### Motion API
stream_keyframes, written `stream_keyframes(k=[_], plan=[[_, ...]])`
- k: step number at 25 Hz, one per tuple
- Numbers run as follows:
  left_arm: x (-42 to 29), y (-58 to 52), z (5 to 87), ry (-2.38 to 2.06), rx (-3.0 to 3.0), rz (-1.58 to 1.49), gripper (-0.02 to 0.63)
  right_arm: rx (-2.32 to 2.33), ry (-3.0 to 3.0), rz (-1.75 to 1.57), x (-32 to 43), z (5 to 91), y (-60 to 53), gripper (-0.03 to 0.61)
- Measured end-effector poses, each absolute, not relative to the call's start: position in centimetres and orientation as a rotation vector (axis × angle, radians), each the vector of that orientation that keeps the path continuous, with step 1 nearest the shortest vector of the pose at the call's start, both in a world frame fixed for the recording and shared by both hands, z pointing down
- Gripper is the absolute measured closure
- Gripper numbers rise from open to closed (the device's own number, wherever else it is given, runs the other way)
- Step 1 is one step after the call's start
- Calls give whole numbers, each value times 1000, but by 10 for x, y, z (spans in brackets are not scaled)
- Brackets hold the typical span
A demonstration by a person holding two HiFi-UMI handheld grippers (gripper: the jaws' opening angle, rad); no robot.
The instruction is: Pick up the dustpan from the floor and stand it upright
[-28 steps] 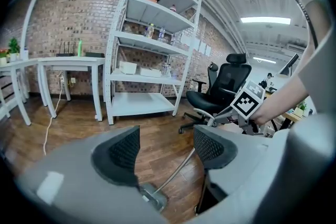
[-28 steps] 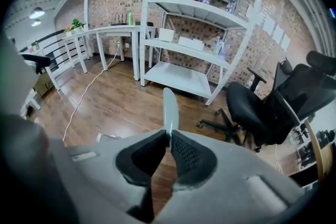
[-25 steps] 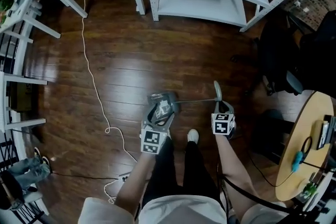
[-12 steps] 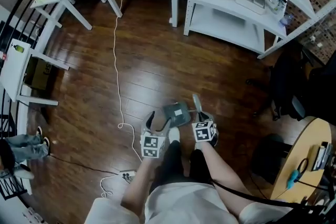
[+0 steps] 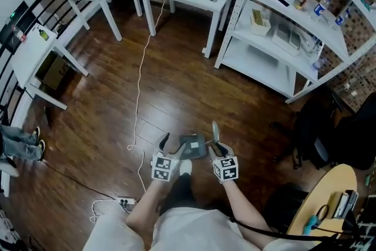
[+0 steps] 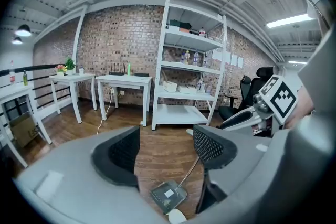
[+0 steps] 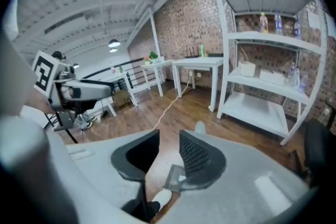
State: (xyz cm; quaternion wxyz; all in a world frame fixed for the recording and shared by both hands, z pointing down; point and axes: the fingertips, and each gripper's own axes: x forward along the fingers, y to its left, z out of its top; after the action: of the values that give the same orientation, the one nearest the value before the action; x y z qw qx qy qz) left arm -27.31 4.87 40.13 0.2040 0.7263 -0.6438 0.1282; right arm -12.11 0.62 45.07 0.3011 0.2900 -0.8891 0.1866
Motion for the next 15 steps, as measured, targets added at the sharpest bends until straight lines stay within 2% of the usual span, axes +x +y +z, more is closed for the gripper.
stream_keyframes(k=[7, 15], plan=[[-203, 103, 306, -1930, 2138, 268, 274, 896, -2720, 348, -60, 312, 67, 399], [-33, 252, 233, -2004, 2206, 92, 275, 1004, -2825, 146, 91, 240, 209, 233]])
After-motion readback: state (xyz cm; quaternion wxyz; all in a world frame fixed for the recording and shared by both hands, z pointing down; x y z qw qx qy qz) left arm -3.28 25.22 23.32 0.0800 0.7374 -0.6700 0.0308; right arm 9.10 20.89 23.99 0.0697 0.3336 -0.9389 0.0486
